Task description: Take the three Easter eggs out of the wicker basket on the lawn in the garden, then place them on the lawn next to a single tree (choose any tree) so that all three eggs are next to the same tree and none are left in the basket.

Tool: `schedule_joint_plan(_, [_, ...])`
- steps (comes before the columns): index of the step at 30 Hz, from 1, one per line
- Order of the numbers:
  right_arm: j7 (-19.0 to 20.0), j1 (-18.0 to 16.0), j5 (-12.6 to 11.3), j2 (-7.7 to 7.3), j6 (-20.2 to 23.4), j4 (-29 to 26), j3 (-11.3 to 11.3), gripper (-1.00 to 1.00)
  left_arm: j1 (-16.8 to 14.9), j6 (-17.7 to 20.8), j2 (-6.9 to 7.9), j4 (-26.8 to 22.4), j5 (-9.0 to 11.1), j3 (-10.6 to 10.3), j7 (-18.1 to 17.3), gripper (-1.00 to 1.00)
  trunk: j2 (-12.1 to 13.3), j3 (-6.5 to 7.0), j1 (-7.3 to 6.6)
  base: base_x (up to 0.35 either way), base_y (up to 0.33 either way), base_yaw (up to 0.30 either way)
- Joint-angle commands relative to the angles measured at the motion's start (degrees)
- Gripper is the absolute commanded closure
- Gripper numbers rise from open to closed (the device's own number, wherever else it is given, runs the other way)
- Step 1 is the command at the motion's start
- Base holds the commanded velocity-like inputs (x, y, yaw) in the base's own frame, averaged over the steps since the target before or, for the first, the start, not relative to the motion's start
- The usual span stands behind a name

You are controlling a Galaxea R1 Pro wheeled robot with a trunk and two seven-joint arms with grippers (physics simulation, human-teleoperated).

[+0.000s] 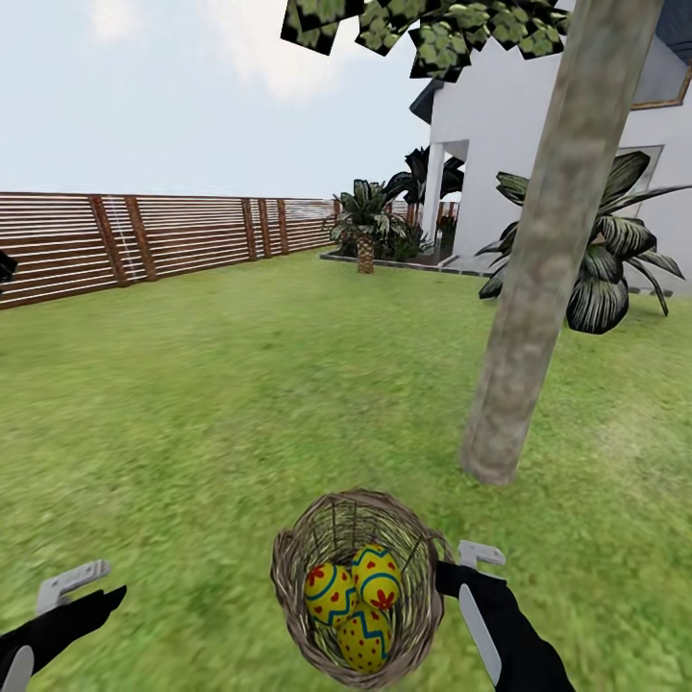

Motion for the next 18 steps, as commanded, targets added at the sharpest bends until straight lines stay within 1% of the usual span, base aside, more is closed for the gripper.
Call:
schedule_joint_plan(1, [-0.34, -0.04, -0.84, 0.08, 0.11, -0.11, -0.03, 1.0, -0.04, 0.29, -0.11, -0.01, 0.03, 0.1, -0.28, -1.0, -0.45, -0.24, 0.22, 0.0, 0.0, 0.0])
schedule_joint_plan(13, [-0.34, -0.04, -0.86, 0.04, 0.68, -0.12, 0.01, 1.0, -0.04, -0.04, -0.29, 0.11, -0.1, 0.1, -0.5, -1.0, -5.26, -2.39, 2.86, 0.0, 0.0, 0.0])
schedule_joint_plan(18, [-0.34, -0.04, -0.86, 0.04, 0.58, -0.13, 0.0, 1.0, -0.04, -1.09, -0.29, 0.12, -0.26, 0.1, -0.49, -1.0, -7.27, -3.29, 3.96, 0.0, 0.0, 0.0])
